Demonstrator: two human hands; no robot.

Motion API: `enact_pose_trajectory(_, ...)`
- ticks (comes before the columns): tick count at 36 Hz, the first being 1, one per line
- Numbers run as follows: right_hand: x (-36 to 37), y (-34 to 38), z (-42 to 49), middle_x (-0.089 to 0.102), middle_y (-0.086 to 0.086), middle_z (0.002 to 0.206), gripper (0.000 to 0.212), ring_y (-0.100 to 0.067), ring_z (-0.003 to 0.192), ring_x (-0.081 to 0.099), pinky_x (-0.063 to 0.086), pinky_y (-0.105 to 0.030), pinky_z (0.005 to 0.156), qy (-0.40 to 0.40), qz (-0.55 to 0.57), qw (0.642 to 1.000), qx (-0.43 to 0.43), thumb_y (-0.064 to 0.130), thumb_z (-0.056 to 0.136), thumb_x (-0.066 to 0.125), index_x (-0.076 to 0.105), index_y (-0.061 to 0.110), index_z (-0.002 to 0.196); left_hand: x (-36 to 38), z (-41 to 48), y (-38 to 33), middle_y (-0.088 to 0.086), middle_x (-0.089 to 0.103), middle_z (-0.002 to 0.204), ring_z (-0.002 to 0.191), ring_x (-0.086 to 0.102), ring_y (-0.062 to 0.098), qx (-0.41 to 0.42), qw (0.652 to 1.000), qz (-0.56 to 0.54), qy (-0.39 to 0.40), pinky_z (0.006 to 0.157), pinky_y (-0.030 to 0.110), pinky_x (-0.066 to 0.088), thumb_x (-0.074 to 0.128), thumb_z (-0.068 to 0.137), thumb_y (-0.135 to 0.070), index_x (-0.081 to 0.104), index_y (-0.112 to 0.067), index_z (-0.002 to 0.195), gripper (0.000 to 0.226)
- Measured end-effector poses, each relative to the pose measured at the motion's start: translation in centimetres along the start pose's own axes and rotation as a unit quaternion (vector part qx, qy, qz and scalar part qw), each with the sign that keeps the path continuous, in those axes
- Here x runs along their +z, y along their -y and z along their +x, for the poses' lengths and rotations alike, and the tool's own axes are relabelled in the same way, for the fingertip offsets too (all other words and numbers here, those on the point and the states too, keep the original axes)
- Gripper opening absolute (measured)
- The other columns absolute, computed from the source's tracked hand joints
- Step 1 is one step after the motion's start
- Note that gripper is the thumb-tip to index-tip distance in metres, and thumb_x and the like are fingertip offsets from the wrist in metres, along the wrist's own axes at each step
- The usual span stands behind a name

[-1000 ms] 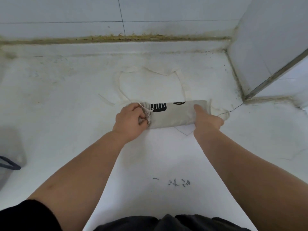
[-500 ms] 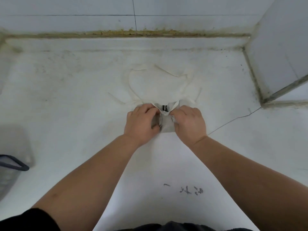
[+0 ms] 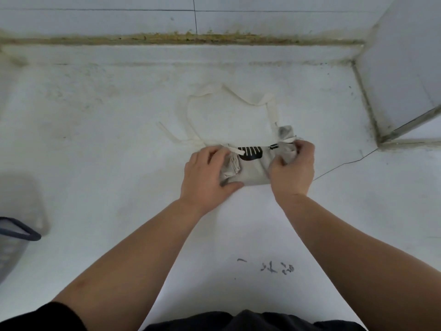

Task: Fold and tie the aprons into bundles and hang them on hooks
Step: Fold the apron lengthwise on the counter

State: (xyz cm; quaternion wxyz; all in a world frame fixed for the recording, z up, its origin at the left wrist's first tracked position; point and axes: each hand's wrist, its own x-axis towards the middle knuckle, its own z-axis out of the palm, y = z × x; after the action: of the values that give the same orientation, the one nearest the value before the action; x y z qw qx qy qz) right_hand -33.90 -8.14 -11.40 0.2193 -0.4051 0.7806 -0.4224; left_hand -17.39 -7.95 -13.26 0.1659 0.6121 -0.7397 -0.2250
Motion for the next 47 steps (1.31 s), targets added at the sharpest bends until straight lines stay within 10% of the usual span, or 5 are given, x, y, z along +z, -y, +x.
enact_pose_trajectory(11,-1.1,-1.0,2.5,0.065,-0.011,0.103,0.026,-0.031,0.101,0.059,0.048,-0.037,0.088,0.067,-0.066,0.984,0.148,0.017,0.086,0.060,0.058,0.007,0.109,1.0,0.1,-1.1,0.013,0.023,0.156,0.139,0.023,0.034,-0.119,0.990,-0.045,-0.060,0.112,0.034,0.018,0.066,0.087,-0.016,0.037,-0.012,0.146,0.066)
enact_pose_trajectory(21,-0.2,-1.6,-0.3,0.062,-0.014,0.075,0.035,-0.028,0.051,0.053,0.042,-0.027,0.053,0.142,-0.313,0.887,-0.308,-0.001,0.063,0.034,0.067,0.000,0.073,2.3,0.2,-0.1,0.021,0.061,0.125,0.119,0.053,0.047,0.084,0.986,0.143,-0.022,0.100,0.052,0.042,0.048,0.075,0.002,0.058,0.008,0.122,0.049)
enact_pose_trajectory(30,0.7,-1.7,-0.3,0.061,-0.011,0.072,0.045,-0.027,0.048,0.054,0.045,-0.027,0.050,0.211,-0.378,0.843,-0.318,0.006,0.064,0.026,0.069,0.004,0.075,1.9,-0.2,0.3,0.021,0.064,0.120,0.113,0.058,0.046,0.148,0.981,0.117,-0.040,0.096,0.054,0.042,0.031,0.073,0.003,0.062,0.008,0.117,0.055)
enact_pose_trajectory(38,0.8,-1.9,0.5,0.059,-0.026,0.096,0.051,-0.040,0.067,0.059,0.048,-0.041,0.064,0.244,-0.365,0.868,-0.230,-0.016,0.053,0.063,0.062,-0.010,0.104,1.4,-0.6,0.0,0.023,0.064,0.119,0.110,0.058,0.050,0.135,0.983,0.121,-0.013,0.097,0.054,0.042,0.031,0.073,-0.001,0.061,0.010,0.117,0.054)
enact_pose_trajectory(47,0.0,0.2,1.6,0.029,-0.010,0.139,0.060,-0.028,0.132,0.031,0.030,-0.036,0.101,0.378,-0.459,0.751,-0.288,0.022,0.087,0.050,0.027,0.012,0.142,1.8,-0.6,-0.6,0.013,0.059,0.122,0.120,0.049,0.035,0.116,0.985,0.116,0.053,0.104,0.044,0.035,0.039,0.093,-0.042,0.060,-0.003,0.125,0.054)
